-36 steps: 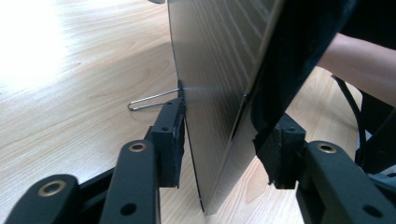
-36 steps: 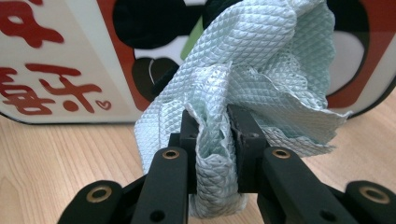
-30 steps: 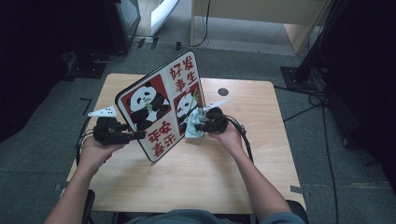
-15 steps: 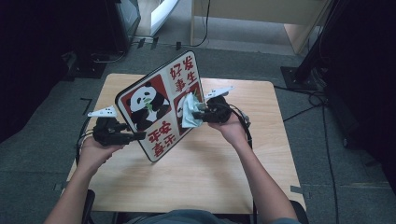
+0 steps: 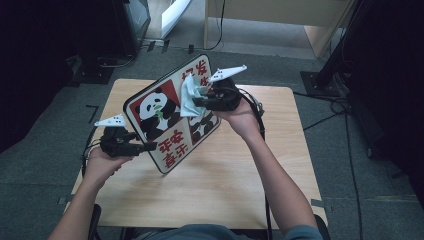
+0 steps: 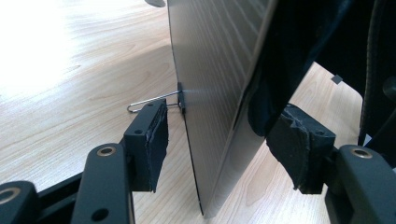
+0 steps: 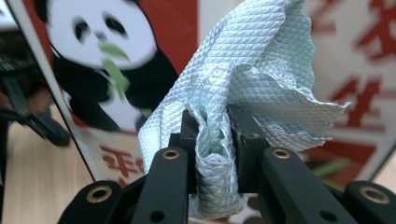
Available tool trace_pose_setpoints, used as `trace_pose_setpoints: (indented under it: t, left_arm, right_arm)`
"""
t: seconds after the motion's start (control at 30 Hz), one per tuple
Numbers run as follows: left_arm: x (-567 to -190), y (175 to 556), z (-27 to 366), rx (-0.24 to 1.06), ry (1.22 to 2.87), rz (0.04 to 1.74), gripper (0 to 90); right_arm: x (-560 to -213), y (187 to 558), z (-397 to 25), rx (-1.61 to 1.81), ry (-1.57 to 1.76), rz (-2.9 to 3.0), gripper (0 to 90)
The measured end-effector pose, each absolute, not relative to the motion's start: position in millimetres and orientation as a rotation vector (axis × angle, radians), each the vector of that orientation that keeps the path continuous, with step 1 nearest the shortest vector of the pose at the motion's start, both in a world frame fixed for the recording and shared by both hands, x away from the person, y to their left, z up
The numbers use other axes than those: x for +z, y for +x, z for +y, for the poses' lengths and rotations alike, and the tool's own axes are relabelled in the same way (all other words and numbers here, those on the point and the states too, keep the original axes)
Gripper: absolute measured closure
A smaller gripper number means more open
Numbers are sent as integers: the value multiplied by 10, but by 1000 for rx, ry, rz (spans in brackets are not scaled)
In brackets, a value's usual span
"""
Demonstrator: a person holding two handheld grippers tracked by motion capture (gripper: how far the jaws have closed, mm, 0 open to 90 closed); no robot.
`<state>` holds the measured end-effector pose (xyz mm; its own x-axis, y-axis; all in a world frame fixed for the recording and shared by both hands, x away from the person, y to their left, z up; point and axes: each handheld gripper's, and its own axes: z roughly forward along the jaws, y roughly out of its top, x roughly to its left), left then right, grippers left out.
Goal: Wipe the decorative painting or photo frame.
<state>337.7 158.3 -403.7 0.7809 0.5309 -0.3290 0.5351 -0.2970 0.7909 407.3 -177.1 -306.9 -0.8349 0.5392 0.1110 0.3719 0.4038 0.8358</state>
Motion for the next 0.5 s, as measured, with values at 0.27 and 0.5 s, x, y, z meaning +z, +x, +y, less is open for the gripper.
trace_pose_setpoints:
  t: [0.27,0.5]
  left_arm:
    - [-4041,3355,1598,17,1948,789,378]
    - [-4049,3353,1599,42,1947,770,377]
  right_arm:
    - [-2792,4090,-1510,1432,732,2478,778]
    - [-2821,4126,-1395,1432,718,2485,777]
